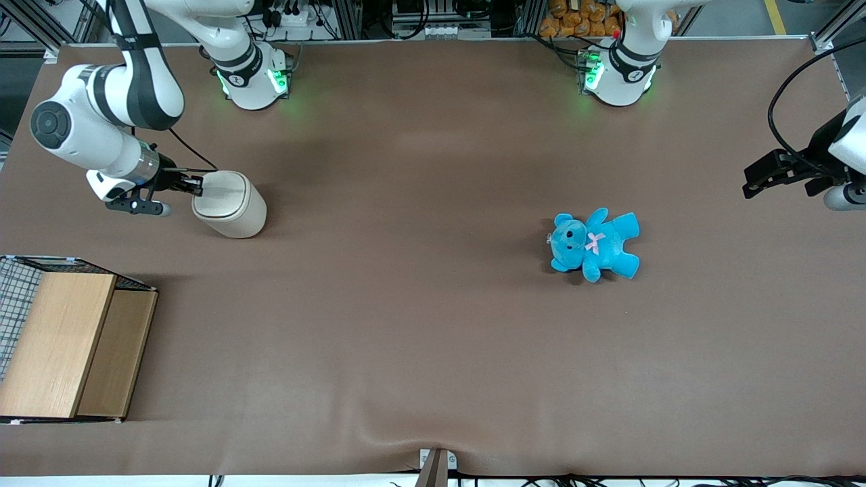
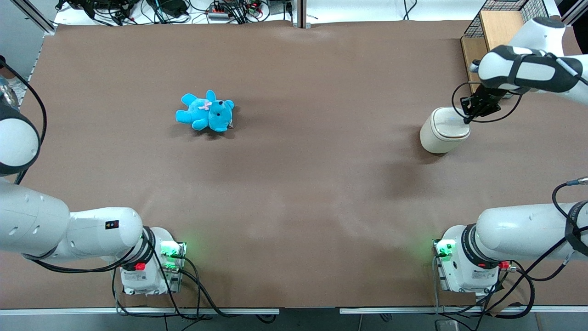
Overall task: Open trash can with right arm
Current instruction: 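Push the right gripper against the lid edge to tip it open, then pull the right gripper back away from the opened trash can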
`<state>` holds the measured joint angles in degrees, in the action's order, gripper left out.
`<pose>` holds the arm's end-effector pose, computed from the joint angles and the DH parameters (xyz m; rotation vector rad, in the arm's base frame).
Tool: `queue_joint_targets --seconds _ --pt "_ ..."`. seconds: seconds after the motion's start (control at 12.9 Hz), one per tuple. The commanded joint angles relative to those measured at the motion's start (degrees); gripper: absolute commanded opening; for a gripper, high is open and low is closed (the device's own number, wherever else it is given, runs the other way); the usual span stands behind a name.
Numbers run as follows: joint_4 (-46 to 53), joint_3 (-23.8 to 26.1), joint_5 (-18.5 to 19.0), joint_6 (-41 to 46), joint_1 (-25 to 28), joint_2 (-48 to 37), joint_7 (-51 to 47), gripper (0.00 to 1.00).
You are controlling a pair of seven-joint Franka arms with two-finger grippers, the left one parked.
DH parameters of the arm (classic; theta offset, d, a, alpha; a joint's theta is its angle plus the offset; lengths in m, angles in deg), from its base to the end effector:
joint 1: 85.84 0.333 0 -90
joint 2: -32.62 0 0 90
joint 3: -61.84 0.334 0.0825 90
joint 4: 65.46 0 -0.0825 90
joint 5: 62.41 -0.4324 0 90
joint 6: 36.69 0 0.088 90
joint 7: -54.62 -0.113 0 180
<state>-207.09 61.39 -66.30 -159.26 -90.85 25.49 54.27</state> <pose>0.4676 -0.0414 0.3018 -3.0542 0.2199 0.3159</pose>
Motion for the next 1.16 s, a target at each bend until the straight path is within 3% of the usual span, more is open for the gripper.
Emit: queue_joint_targets --seconds 0.0,0.23,0.31,0.47,0.54,1.09 --pt "4.34 0.45 0.03 6.88 -0.18 -0.60 -1.92 0.00" --pt "11.35 0.63 -0.06 15.84 0.26 -0.52 -2.55 0.00" --pt "14.08 0.72 -0.23 18.74 0.26 -0.35 -2.64 0.23" --pt "18.57 0.72 -0.50 23.41 0.96 -0.34 -2.64 0.92" --pt "19.89 0.72 -0.50 24.30 0.96 -0.34 -2.55 1.00" --pt "33.77 1.59 -0.06 31.77 1.84 0.80 -1.50 1.00"
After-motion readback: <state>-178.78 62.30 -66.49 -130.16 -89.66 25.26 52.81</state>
